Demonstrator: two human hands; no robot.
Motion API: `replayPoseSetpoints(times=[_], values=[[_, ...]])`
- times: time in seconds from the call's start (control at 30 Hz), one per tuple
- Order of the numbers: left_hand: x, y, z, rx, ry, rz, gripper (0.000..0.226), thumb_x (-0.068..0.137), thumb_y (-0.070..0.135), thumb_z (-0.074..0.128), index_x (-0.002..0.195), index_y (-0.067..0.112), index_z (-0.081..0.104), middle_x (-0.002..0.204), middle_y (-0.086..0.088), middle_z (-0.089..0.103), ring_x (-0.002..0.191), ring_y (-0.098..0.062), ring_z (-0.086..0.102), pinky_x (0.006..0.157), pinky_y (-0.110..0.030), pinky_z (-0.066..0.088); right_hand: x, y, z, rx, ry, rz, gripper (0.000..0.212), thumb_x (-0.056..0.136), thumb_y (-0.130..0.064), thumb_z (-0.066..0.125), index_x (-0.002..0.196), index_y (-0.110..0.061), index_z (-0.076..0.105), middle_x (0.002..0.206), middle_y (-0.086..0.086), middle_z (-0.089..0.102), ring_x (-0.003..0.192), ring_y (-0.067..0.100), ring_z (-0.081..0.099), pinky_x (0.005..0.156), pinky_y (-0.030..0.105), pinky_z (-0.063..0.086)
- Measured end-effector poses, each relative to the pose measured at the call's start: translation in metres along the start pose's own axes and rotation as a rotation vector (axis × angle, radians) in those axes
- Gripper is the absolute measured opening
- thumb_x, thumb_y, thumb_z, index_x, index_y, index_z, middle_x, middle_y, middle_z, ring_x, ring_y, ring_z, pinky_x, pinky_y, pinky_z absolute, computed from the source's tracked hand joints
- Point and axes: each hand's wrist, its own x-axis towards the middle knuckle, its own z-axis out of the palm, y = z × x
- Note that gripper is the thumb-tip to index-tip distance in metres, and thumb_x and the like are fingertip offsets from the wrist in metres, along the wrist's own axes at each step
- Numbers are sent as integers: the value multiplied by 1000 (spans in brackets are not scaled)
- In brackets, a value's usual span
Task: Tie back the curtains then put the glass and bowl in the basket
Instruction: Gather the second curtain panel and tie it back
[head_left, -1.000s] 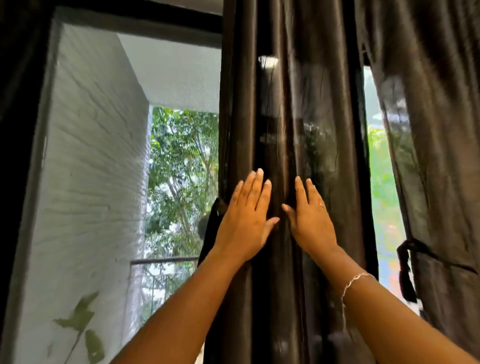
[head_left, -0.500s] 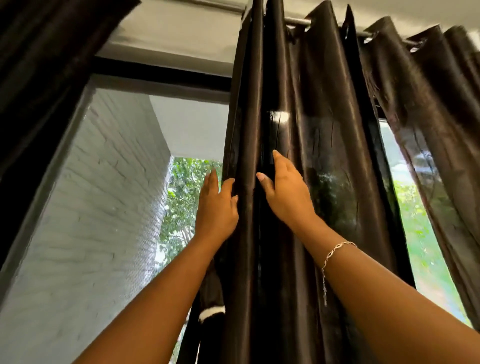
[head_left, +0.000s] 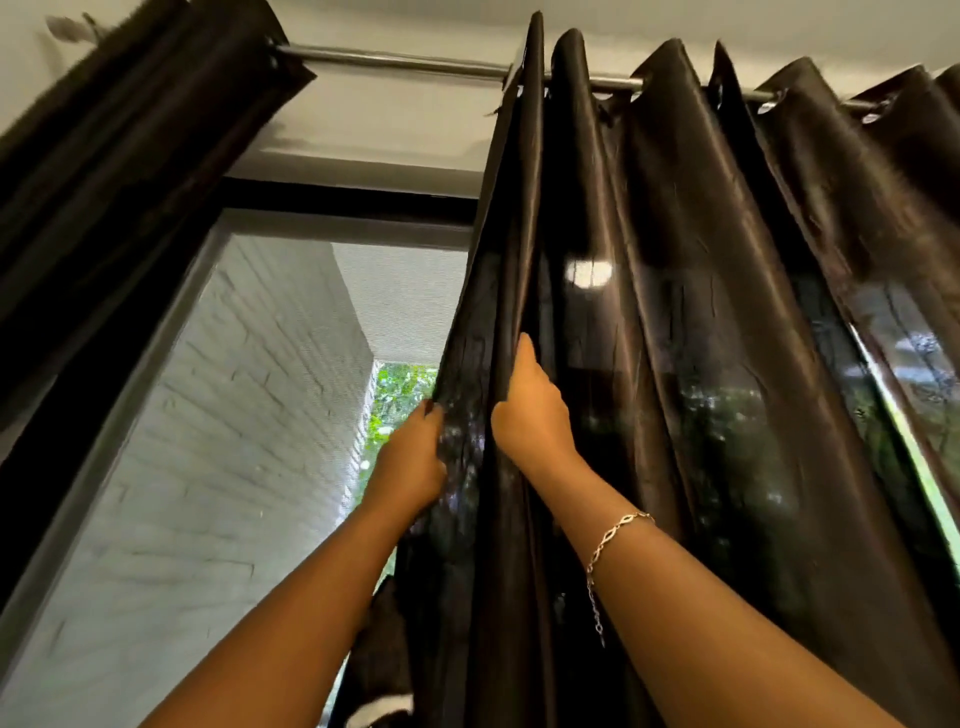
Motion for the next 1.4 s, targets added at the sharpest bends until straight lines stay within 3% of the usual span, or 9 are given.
replayPoseSetpoints(times=[0.07, 0.17, 0.33, 0.57, 0.73, 0.9, 1.2, 1.33, 1.4], values=[[2, -19, -19, -38, 49, 8, 68, 79, -7, 47, 141, 20, 36, 146, -2, 40, 115, -33, 53, 84, -32, 44, 6, -15, 18, -51, -25, -39, 75, 90, 2, 41, 149, -16, -2, 155, 16, 14, 128, 37, 40, 97, 38, 38], [5, -56, -56, -70, 96, -8, 64, 74, 9, 45, 137, 12, 42, 147, -6, 38, 122, -33, 50, 93, -31, 41, 18, -47, 55, -75, -99, -56, 73, 93, -1, 40, 149, -11, -6, 156, 20, 2, 136, 39, 29, 105, 40, 31], [31, -129, -133, 45, 175, -76, 65, 74, -21, 43, 135, 2, 42, 148, -14, 31, 134, -28, 38, 106, -25, 28, 46, -117, 114, 10, -135, -76, 74, 93, -3, 42, 147, -5, -8, 154, 24, 3, 136, 42, 27, 107, 44, 29], [37, -200, -238, 307, 313, -181, 60, 75, -19, 45, 132, 0, 47, 146, -14, 36, 128, -35, 44, 108, -39, 32, 70, -212, 182, 163, -249, -156, 68, 97, -17, 40, 147, -1, -4, 152, 30, 6, 138, 44, 18, 113, 48, 20], [21, -228, -262, 363, 283, -189, 60, 75, -15, 52, 130, 8, 52, 142, -21, 41, 129, -37, 43, 108, -43, 33, 65, -250, 205, 240, -266, -174, 68, 95, -8, 41, 148, -5, -1, 154, 25, -3, 140, 47, 6, 115, 47, 13], [10, -216, -242, 305, 191, -60, 65, 72, -18, 51, 129, 12, 54, 138, -19, 47, 128, -32, 43, 108, -35, 31, 41, -223, 193, 311, -24, -160, 74, 83, -9, 53, 146, -5, 14, 146, 23, 26, 131, 39, 33, 109, 42, 29], [0, -164, -186, 178, 123, -69, 42, 88, 2, 54, 129, 11, 53, 136, -19, 46, 127, -29, 43, 92, -22, 27, 7, -145, 110, 390, 154, -90, 79, 88, -36, 58, 149, -17, 12, 152, 5, 26, 138, 22, 28, 111, 34, 25], [-4, -134, -182, 75, 482, -27, 30, 93, 9, 47, 120, 7, 61, 140, -15, 43, 130, -24, 41, 102, -24, 27, 13, -121, 77, 380, 206, -70, 66, 89, -34, 57, 144, -18, 25, 142, 6, 39, 129, 20, 40, 101, 27, 33], [-5, -115, -184, -4, 607, 41, 29, 95, 12, 45, 117, 4, 61, 118, -8, 59, 109, -19, 54, 88, -21, 35, 18, -109, 65, 370, 233, -79, 58, 89, -30, 58, 140, -18, 32, 137, 7, 44, 123, 20, 45, 102, 31, 36]])
